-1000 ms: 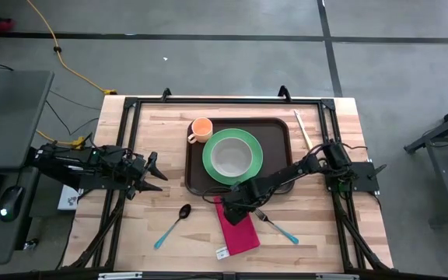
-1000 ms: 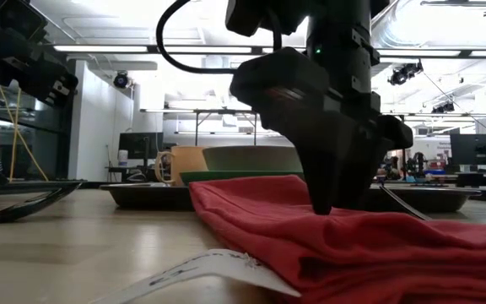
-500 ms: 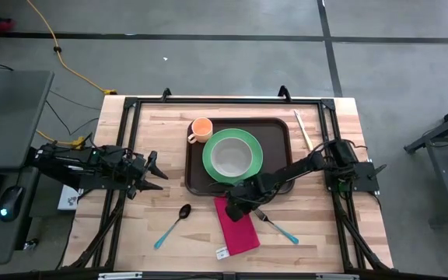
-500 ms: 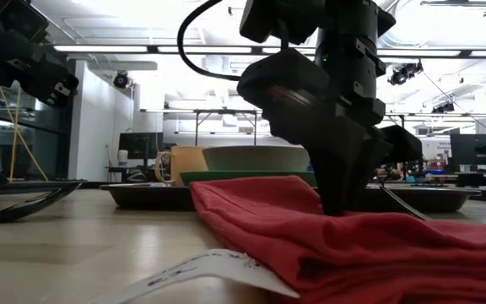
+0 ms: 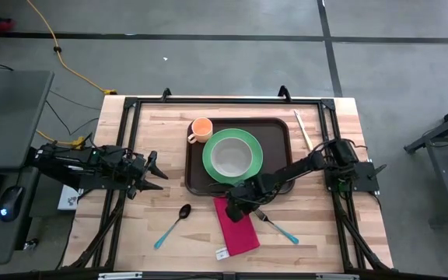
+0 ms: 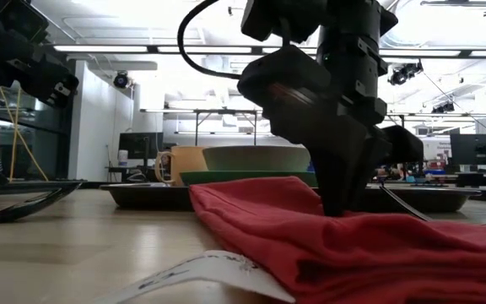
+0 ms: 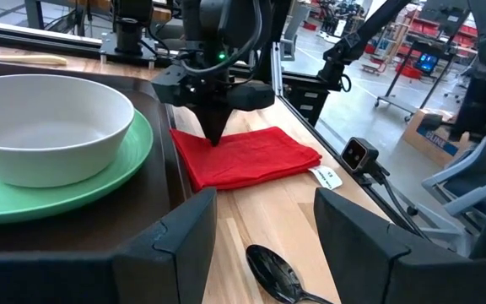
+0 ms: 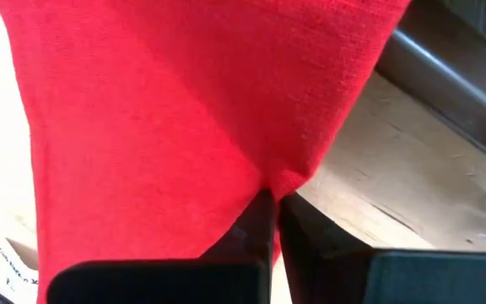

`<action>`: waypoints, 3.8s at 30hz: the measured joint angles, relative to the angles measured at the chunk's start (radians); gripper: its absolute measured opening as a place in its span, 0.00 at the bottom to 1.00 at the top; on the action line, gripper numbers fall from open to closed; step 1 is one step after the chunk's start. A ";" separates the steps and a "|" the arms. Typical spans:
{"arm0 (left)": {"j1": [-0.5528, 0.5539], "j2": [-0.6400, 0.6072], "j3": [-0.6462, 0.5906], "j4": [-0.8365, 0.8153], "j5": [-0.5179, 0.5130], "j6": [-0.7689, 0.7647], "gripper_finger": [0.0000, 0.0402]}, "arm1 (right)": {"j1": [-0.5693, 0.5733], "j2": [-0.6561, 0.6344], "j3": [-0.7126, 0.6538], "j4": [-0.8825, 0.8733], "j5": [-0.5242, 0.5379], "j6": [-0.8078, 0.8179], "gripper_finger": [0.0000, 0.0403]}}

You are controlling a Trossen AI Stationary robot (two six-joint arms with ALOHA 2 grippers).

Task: Set up tray
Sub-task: Put the red napkin on the brown serving tray to the right of the green plate

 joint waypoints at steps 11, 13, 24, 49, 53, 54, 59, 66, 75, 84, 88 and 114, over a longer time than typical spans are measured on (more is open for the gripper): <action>0.000 0.000 0.000 0.000 0.000 0.000 0.57 | 0.014 -0.150 -0.001 -0.033 0.109 0.037 0.00; 0.000 0.000 0.000 0.000 0.000 0.000 0.57 | 0.019 -0.166 -0.002 -0.045 0.117 0.048 0.00; 0.000 0.000 0.000 0.000 -0.020 0.001 0.57 | 0.026 -0.220 0.000 -0.087 0.161 0.064 0.00; 0.000 0.000 0.000 0.003 -0.075 0.001 0.57 | 0.024 -0.412 0.002 -0.284 0.307 0.081 0.00; 0.000 0.000 0.000 0.003 -0.077 0.001 0.57 | 0.015 -0.454 0.002 -0.319 0.351 0.086 0.00; 0.000 0.000 0.000 0.003 -0.077 0.001 0.57 | 0.012 -0.467 0.002 -0.323 0.366 0.086 0.00; 0.000 0.000 0.000 0.002 -0.079 0.001 0.57 | -0.018 -0.522 0.002 -0.374 0.408 0.079 0.00; 0.000 0.000 0.000 0.001 -0.079 0.001 0.57 | -0.090 -0.568 0.002 -0.451 0.428 0.032 0.00; 0.000 0.000 0.000 0.002 -0.079 -0.001 0.57 | -0.230 -0.598 0.002 -0.507 0.429 -0.078 0.00; 0.000 0.000 0.000 0.001 -0.103 -0.008 0.57 | -0.344 -0.598 0.002 -0.543 0.414 -0.145 0.00; 0.000 0.000 0.000 0.001 -0.103 -0.008 0.57 | -0.361 -0.598 0.002 -0.543 0.406 -0.157 0.00; 0.000 0.000 0.000 0.008 -0.219 -0.008 0.57 | -0.452 -0.653 0.000 -0.627 0.279 -0.149 0.00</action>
